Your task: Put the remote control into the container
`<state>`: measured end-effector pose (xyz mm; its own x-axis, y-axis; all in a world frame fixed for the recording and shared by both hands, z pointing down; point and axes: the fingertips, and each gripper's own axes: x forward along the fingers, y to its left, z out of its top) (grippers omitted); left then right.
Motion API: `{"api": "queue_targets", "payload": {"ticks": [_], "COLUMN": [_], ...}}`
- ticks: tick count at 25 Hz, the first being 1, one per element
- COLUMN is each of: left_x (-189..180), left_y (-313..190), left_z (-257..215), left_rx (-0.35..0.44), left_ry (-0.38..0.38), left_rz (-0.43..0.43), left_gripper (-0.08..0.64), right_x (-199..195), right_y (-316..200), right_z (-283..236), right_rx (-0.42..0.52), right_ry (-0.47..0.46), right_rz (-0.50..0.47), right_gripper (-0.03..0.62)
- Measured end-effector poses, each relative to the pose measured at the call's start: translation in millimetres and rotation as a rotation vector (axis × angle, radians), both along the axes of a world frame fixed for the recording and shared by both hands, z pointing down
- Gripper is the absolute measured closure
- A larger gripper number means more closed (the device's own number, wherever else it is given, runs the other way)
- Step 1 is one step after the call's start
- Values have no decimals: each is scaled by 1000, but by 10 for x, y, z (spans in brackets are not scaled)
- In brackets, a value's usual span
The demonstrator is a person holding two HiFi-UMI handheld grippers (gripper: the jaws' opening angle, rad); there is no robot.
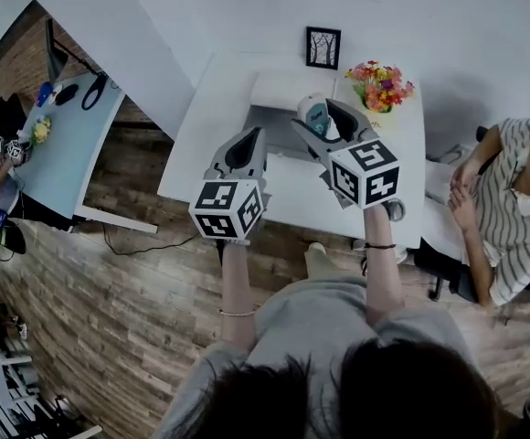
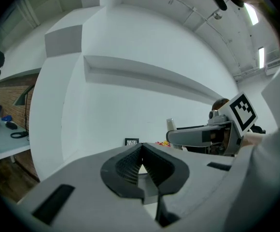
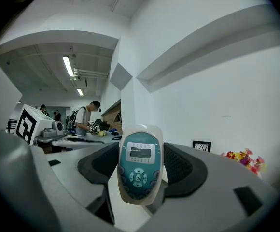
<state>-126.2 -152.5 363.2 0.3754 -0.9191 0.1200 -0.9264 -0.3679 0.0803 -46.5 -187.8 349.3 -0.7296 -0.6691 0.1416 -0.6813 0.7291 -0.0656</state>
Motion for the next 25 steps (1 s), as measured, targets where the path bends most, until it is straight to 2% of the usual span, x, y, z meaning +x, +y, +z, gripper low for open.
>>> {"api": "queue_targets", "payload": {"ticks": [6,12,20,25], "left_x": [44,-19,-190,-302], "left_y": [-577,-952,-1149,-1200], "left_z": [92,263,606,847], "left_rx": [-41,-92,-174,-246], "left_ry": [9,23,41,47], "left_rz": [18,7,-10,34], "left_gripper": [557,557,557,557], "right_x": [3,-64,-322,-499], "right_y": [-507,-885,-1117,-1143], "right_z": [63,297,718,1029], "right_rx": [-35,-90,-209,-286], "right_ry": [31,90,148,218], "right_rz": [-11,-36,-99,-107], "right_gripper": [304,305,305,304]}}
